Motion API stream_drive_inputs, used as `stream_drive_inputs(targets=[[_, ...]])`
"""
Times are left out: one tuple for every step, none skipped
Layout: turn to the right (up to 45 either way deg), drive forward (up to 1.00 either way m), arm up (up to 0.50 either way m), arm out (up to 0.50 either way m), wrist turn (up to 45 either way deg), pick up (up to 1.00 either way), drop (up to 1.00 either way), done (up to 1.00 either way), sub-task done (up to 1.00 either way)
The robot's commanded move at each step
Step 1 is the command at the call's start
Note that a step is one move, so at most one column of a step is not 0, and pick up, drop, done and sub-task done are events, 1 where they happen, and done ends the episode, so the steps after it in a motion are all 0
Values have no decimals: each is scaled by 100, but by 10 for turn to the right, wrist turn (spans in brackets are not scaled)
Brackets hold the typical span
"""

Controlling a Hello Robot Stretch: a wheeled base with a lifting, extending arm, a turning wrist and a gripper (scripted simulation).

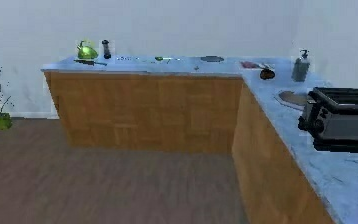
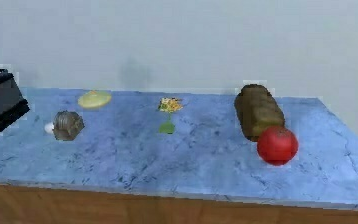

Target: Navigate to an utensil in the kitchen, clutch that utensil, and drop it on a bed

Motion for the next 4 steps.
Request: stream_drive_inputs(targets=[[450,0,0,0,0,0,0,0,0],[210,0,0,0,0,0,0,0,0],[0,20,0,0,0,0,0,0,0],[-450,0,0,0,0,0,0,0,0]])
